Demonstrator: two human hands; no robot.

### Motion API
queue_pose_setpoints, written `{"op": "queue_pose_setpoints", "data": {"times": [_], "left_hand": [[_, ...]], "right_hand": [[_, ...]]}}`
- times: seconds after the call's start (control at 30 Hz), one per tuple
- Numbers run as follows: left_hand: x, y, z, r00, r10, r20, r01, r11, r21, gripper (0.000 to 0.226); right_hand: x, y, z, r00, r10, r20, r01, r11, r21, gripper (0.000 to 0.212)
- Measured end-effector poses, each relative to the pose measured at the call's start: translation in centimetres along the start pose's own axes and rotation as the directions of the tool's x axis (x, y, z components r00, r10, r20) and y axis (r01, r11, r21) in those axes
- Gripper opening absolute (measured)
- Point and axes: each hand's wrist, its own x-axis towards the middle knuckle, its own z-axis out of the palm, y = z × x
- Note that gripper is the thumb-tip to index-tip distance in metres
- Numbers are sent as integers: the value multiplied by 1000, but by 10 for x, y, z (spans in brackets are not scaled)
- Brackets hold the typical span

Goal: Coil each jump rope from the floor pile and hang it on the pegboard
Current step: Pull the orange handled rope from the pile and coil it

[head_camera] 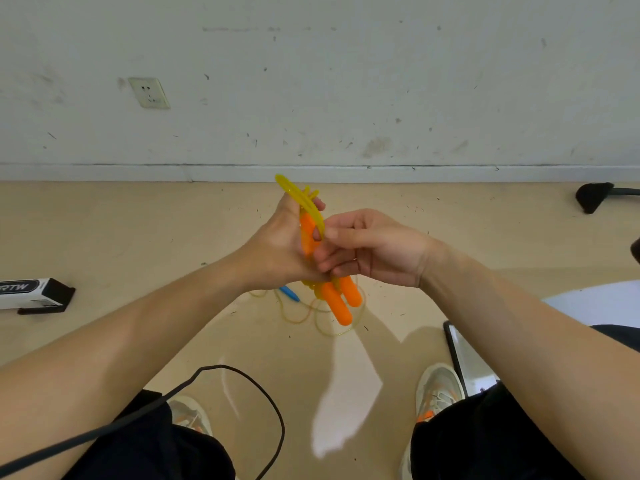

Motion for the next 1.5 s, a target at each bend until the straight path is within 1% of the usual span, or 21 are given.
{"op": "queue_pose_setpoints", "data": {"times": [0.03, 0.1, 0.17, 0.23, 0.27, 0.37, 0.43, 0.53, 0.57, 0.63, 0.7, 0.77, 0.83, 0.9, 1.0, 1.1, 1.17, 1.3, 1.4, 1.43, 1.5], "left_hand": [[-1, 0, 2, 999, 14, 33, -11, 993, -118, 107], [-2, -3, 5, 995, 20, 93, 8, 956, -294, 103], [-4, -2, 3, 996, -5, 84, 37, 922, -386, 88], [-3, -1, -1, 1000, -18, 21, 26, 891, -453, 69], [-4, 1, -3, 1000, -29, 5, 28, 847, -531, 60], [-2, 6, -6, 994, -101, 49, 100, 602, -792, 44], [0, 6, -10, 990, -102, 101, 139, 486, -863, 41], [1, 5, -18, 982, -60, 181, 191, 383, -904, 48], [0, 3, -20, 978, -48, 202, 206, 355, -912, 45], [1, -2, -21, 974, -38, 225, 227, 274, -935, 31], [2, -4, -21, 969, -61, 237, 245, 227, -943, 30], [1, -2, -21, 965, -94, 244, 259, 225, -939, 46], [0, 3, -20, 964, -137, 229, 256, 230, -939, 55], [1, 2, -20, 961, -179, 211, 249, 227, -941, 54], [1, 0, -22, 958, -189, 217, 259, 234, -937, 50], [0, 0, -23, 953, -207, 220, 271, 264, -926, 44], [-1, 1, -23, 951, -221, 217, 277, 290, -916, 43], [-1, 1, -24, 946, -237, 219, 289, 319, -902, 51], [0, 2, -21, 942, -263, 209, 296, 356, -886, 48], [0, 2, -20, 941, -273, 198, 292, 365, -884, 47], [1, 0, -20, 944, -283, 168, 276, 400, -874, 44]], "right_hand": [[1, 1, 5, 997, -42, -65, 36, 995, -89, 16], [3, 2, 14, 974, -151, -169, 107, 965, -241, 23], [4, 4, 20, 937, -257, -236, 182, 937, -297, 25], [5, 7, 21, 897, -312, -312, 221, 930, -294, 23], [6, 9, 20, 876, -333, -349, 223, 921, -321, 21], [10, 12, 20, 813, -409, -414, 221, 875, -431, 14], [8, 13, 24, 813, -420, -402, 242, 873, -423, 14], [6, 13, 27, 824, -405, -395, 279, 898, -339, 21], [6, 13, 27, 820, -398, -412, 279, 906, -319, 26], [8, 14, 25, 810, -383, -443, 267, 915, -304, 35], [10, 14, 24, 805, -353, -476, 232, 927, -296, 38], [11, 14, 22, 810, -307, -500, 180, 941, -286, 35], [12, 14, 21, 824, -260, -503, 129, 951, -281, 35], [14, 14, 21, 836, -223, -501, 86, 956, -282, 37], [15, 13, 20, 848, -177, -500, 28, 956, -291, 38], [15, 13, 19, 847, -168, -503, -23, 936, -352, 38], [16, 13, 18, 835, -197, -514, -66, 891, -449, 39], [15, 9, 17, 815, -319, -484, -146, 695, -704, 39], [14, 8, 17, 830, -359, -426, -166, 570, -805, 39], [14, 8, 17, 836, -353, -419, -172, 558, -812, 38], [15, 10, 15, 839, -342, -424, -164, 585, -795, 38]]}}
